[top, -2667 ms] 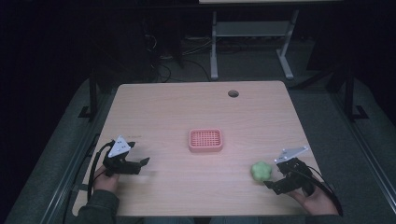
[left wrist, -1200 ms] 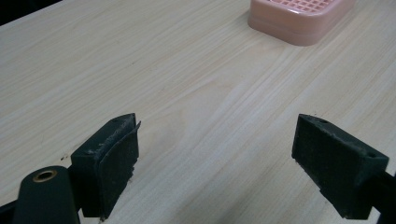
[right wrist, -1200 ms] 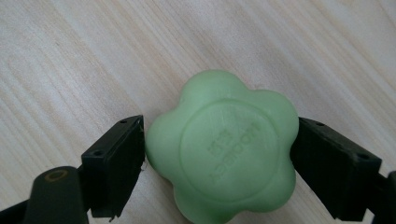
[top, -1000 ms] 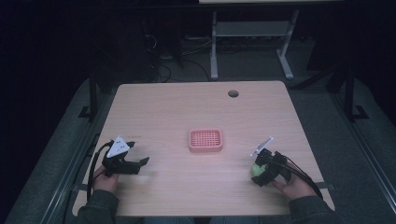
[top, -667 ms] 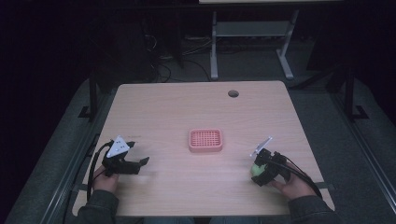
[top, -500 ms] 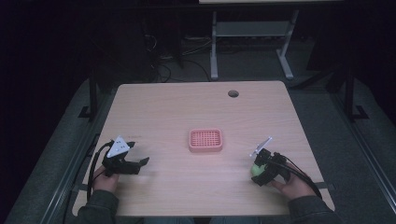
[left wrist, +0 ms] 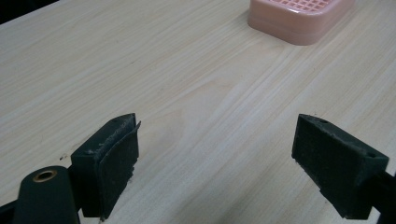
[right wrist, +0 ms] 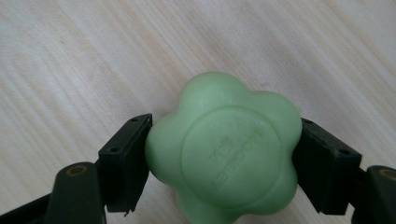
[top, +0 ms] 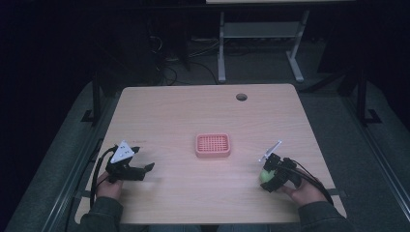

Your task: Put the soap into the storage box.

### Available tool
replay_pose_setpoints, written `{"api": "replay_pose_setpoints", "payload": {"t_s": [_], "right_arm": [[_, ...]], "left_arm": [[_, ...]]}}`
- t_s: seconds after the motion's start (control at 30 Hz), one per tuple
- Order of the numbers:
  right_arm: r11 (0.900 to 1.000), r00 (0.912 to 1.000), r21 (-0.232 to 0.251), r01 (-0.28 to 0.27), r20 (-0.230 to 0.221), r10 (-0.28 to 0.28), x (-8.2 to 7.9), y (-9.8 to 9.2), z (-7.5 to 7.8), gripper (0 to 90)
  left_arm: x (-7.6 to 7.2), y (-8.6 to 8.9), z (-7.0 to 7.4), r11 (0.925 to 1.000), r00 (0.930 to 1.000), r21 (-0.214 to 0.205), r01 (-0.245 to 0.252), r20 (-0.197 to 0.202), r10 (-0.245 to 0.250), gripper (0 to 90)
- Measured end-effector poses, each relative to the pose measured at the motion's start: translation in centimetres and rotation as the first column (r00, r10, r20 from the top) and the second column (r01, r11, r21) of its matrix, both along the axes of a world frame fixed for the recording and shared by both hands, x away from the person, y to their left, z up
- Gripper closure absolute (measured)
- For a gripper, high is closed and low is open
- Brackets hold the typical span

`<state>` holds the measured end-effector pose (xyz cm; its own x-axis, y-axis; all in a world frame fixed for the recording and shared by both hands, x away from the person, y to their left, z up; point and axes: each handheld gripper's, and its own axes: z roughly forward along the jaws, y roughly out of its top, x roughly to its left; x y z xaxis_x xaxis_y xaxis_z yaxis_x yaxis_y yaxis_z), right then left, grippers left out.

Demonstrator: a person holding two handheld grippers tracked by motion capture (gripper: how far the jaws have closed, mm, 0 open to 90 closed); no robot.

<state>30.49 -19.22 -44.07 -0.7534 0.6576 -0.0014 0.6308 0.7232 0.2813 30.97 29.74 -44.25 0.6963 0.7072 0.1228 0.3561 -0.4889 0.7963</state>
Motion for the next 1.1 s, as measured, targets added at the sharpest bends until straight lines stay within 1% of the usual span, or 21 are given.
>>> {"api": "replay_pose_setpoints", "payload": {"t_s": [0.07, 0.17, 0.2, 0.3, 0.37, 0.4, 0.47, 0.5, 0.57, 0.6, 0.67, 0.73, 0.77, 0.83, 0.87, 0.93, 0.97, 1.1], "right_arm": [[1.0, 1.0, 0.007, -0.002, 0.003, 0.002, -0.1, 0.0, 0.2, 26.1], [0.9999, 0.9998, 0.004, -0.014, 0.015, 0.014, 0.0, 0.1, 0.6, 26.2], [0.9999, 0.9998, 0.007, -0.014, 0.012, 0.014, 0.0, 0.2, 0.7, 26.2], [0.9994, 0.9992, 0.001, -0.035, 0.017, 0.035, 0.3, 0.6, 1.3, 26.3], [0.9991, 0.9986, 0.006, -0.042, 0.034, 0.042, 0.4, 0.9, 1.7, 26.3], [0.9988, 0.9987, 0.018, -0.046, 0.024, 0.046, 0.5, 1.0, 1.8, 26.3], [0.9986, 0.9982, 0.03, -0.044, 0.041, 0.043, 0.7, 1.3, 2.2, 26.3], [0.9981, 0.9983, 0.037, -0.049, 0.033, 0.048, 0.9, 1.4, 2.4, 26.3], [0.9976, 0.9973, 0.037, -0.058, 0.046, 0.057, 1.0, 1.7, 2.8, 26.3], [0.9972, 0.9973, 0.04, -0.063, 0.039, 0.062, 1.1, 1.8, 2.9, 26.3], [0.9968, 0.9966, 0.036, -0.072, 0.044, 0.07, 1.2, 2.0, 3.1, 26.3], [0.9958, 0.9959, 0.041, -0.082, 0.043, 0.08, 1.6, 2.4, 3.5, 26.3], [0.9956, 0.9957, 0.043, -0.083, 0.044, 0.081, 1.7, 2.5, 3.6, 26.3], [0.9945, 0.9953, 0.055, -0.089, 0.043, 0.087, 2.0, 2.6, 3.8, 26.3], [0.9942, 0.9955, 0.06, -0.09, 0.037, 0.088, 2.2, 2.7, 3.9, 26.3], [0.9938, 0.9945, 0.054, -0.097, 0.044, 0.095, 2.4, 3.0, 4.0, 26.3], [0.9935, 0.9947, 0.058, -0.098, 0.038, 0.096, 2.5, 3.1, 4.1, 26.3], [0.9926, 0.9933, 0.05, -0.111, 0.038, 0.109, 3.1, 3.8, 4.4, 26.3]], "left_arm": [[0.0, 0.0, 0.0, 1.0, 1.0, -0.001, 0.0, -0.001, 0.0, 14.4], [0.0, 0.0, 0.0, 1.0, 1.0, -0.001, 0.001, -0.001, -0.001, 14.4], [0.0, 0.0, 0.0, 1.0, 1.0, -0.001, 0.001, -0.001, -0.001, 14.4], [0.0, 0.0, 0.0, 1.0, 1.0, -0.005, -0.003, -0.002, 0.003, 14.4], [-0.1, 0.0, 0.0, 0.9999, 1.0, -0.011, -0.005, 0.0, 0.005, 14.4], [-0.1, -0.1, 0.0, 0.9998, 1.0, -0.02, -0.008, 0.003, 0.009, 14.4], [0.0, -0.1, 0.0, 0.9996, 0.9999, -0.026, -0.009, 0.007, 0.009, 14.4], [0.0, -0.1, 0.0, 0.9996, 0.9999, -0.026, -0.009, 0.006, 0.009, 14.4], [0.0, -0.1, 0.0, 0.9996, 0.9999, -0.026, -0.009, 0.007, 0.009, 14.4], [0.0, -0.1, 0.0, 0.9996, 0.9999, -0.026, -0.009, 0.007, 0.009, 14.4], [0.0, -0.1, 0.0, 0.9996, 0.9999, -0.027, -0.01, 0.005, 0.01, 14.4], [0.0, -0.1, 0.0, 0.9996, 0.9999, -0.028, -0.01, 0.007, 0.01, 14.4], [0.0, -0.1, 0.0, 0.9997, 1.0, -0.023, -0.008, 0.005, 0.008, 14.4], [-0.1, -0.1, 0.1, 0.9997, 1.0, -0.024, -0.008, 0.004, 0.008, 14.4], [-0.1, -0.1, 0.0, 0.9994, 0.9999, -0.032, -0.012, 0.004, 0.012, 14.4], [0.0, -0.1, 0.1, 0.9996, 1.0, -0.026, -0.009, 0.004, 0.009, 14.4], [0.0, -0.1, 0.1, 0.9996, 0.9999, -0.027, -0.01, 0.003, 0.01, 14.4], [0.0, -0.1, 0.1, 0.9995, 0.9999, -0.028, -0.011, 0.004, 0.011, 14.4]]}}
